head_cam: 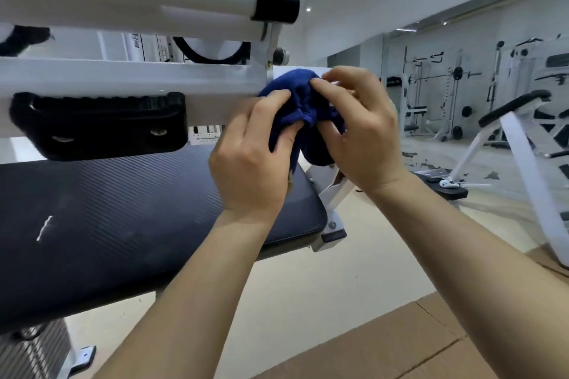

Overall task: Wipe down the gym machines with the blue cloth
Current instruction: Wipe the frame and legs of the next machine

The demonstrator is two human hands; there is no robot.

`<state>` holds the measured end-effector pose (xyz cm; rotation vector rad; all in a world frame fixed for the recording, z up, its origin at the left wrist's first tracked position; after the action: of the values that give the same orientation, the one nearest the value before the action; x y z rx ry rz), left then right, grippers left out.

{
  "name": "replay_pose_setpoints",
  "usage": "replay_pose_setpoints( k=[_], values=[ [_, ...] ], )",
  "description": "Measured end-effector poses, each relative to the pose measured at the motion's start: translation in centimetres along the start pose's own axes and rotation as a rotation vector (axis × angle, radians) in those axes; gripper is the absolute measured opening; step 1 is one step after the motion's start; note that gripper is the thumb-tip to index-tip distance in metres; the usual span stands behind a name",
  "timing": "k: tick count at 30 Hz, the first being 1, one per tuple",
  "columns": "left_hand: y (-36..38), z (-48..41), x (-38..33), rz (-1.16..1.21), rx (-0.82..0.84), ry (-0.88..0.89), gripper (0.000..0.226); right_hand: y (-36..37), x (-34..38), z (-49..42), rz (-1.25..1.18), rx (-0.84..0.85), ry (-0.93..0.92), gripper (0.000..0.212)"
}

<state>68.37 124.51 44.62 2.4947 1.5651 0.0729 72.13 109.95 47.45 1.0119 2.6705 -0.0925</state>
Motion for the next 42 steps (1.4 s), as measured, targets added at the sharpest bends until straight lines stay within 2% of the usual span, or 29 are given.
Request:
replay_pose_setpoints(
  k=[3, 5, 8, 12, 16, 22, 30, 37, 42],
  values=[
    [0.6, 0.4, -0.3, 0.027, -0.025, -0.07, 0.028, -0.5, -0.1, 0.6, -0.057, 0.024, -0.063, 0.039],
    [0.6, 0.7, -0.6, 0.037, -0.055, -0.093, 0.027, -0.3, 0.6, 1.3, -0.039, 0.045, -0.174, 0.038],
    [0.3, 0.9, -1.4, -0.018, -0.132, -0.023, 0.023, 0.4, 1.0, 2.2, 0.068, -0.019, -0.341, 0.03],
    [1.3, 1.5, -2.6, -0.098, -0.173, 0.073, 0.025, 1.1, -0.4, 2.9, 0.095, -0.136, -0.411, 0.034],
    [3.9, 2.4, -4.7, -0.158, -0.139, 0.111, 0.026, 1.0, -3.6, 4.3, 0.026, -0.148, -0.406, 0.038],
    [10.3, 3.2, -9.7, -0.217, 0.029, 0.205, 0.026, -1.0, -11.2, 7.0, 0.038, -0.116, -0.412, 0.042],
    [10.2, 3.3, -10.2, -0.34, -0.043, 0.178, 0.022, -0.9, -11.3, 6.5, -0.149, -0.181, -0.394, 0.037],
    [15.8, 5.1, -12.5, -0.272, 0.144, 0.292, 0.02, -1.3, -17.1, 10.8, -0.079, -0.127, -0.313, 0.039],
    [13.5, 4.2, -11.1, -0.198, 0.029, 0.173, 0.022, -3.0, -15.9, 8.1, -0.201, -0.221, -0.224, 0.02]
  ],
)
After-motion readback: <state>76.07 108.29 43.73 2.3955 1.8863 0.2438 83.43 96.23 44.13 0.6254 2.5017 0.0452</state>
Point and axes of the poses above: each hand's wrist, its own z-axis away from the middle knuckle, its own y-axis out of the palm, x = y × z, the point moved 10 cm from there along -z, towards the middle knuckle, and after that the axes turned 1 degree about -y, right-handed, at the moved point
